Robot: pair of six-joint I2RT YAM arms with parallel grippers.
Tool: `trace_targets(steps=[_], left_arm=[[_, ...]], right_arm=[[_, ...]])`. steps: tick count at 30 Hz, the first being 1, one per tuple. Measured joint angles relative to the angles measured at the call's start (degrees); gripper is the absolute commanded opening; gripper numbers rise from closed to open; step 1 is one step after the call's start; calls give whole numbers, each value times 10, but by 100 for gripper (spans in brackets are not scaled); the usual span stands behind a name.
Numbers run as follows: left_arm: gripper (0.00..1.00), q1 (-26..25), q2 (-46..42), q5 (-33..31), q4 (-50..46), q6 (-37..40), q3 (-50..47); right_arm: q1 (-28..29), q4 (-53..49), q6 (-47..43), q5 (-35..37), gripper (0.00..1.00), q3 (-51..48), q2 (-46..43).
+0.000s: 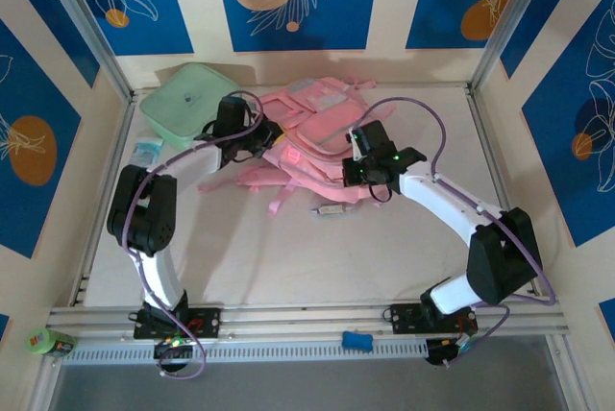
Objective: Pack the student bag
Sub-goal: Zip the student bag at the center of the table.
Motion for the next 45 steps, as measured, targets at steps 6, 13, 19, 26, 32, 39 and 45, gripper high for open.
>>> trace_targets(steps=[6,13,19,26,32,39,45], left_arm=[[38,17,4,1,5,17,-8],[46,-45,-116,-72,97,-82,-200],[46,-180,-124,-165,176,-182,-223],[39,-236,-91,-255,197,-241,-197],[36,-262,-89,-322,192,-283,-196],[20,-273,-61,-365,205,-323,-195],[0,-276,-56,-381,209,-340,-192]], right_arm=[[30,-7,27,-17,0,44,41],[36,-8,41,-23,0,44,52],[37,-7,46,-23,0,42,52],[38,-1,46,-23,0,34,52],[38,1,50,-23,0,32,52],[41,5,50,-18,0,24,52],[50,-4,49,6,0,24,57]])
